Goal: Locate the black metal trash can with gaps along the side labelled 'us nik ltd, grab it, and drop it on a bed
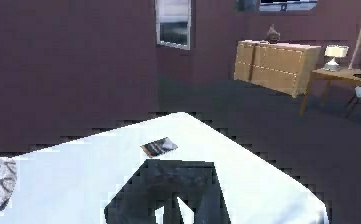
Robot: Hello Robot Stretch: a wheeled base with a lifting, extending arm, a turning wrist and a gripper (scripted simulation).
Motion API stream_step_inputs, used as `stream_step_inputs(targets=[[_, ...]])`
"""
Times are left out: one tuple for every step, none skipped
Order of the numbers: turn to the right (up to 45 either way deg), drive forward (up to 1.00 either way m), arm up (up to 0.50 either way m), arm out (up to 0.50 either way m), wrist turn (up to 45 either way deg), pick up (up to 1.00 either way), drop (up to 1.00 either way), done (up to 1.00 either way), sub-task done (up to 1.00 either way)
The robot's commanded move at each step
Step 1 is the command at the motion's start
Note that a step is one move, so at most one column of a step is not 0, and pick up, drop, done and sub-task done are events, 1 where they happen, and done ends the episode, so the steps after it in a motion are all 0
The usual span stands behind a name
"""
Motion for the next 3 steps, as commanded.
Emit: stream_step_inputs(targets=[[-45.0,0.00,0.00,0.00,0.0,0.00,0.00,0.00,0.00],[-45.0,0.00,0.00,0.00,0.0,0.00,0.00,0.00,0.00],[-9.0,0.00,0.00,0.00,0.0,0.00,0.00,0.00,0.00]])
